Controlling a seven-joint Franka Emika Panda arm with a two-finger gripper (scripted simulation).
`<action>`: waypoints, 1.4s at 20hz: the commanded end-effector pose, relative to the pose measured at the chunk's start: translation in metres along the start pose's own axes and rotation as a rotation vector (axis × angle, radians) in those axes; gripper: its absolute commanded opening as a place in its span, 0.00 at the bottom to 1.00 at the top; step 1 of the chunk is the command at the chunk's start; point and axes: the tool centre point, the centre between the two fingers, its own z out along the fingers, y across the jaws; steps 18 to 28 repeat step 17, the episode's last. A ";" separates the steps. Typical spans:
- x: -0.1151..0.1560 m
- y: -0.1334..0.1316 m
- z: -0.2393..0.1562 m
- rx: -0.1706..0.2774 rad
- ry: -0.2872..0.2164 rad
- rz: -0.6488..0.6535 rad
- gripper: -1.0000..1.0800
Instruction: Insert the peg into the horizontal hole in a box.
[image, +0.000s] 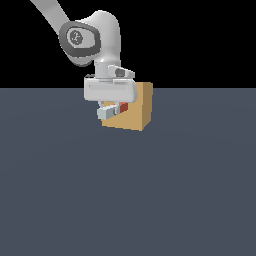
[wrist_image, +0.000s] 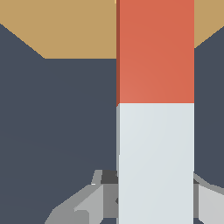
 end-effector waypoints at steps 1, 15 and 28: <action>0.017 0.000 -0.001 -0.002 0.002 -0.001 0.00; 0.078 0.001 -0.002 -0.003 0.003 0.000 0.00; 0.079 0.001 -0.002 -0.003 0.003 0.000 0.00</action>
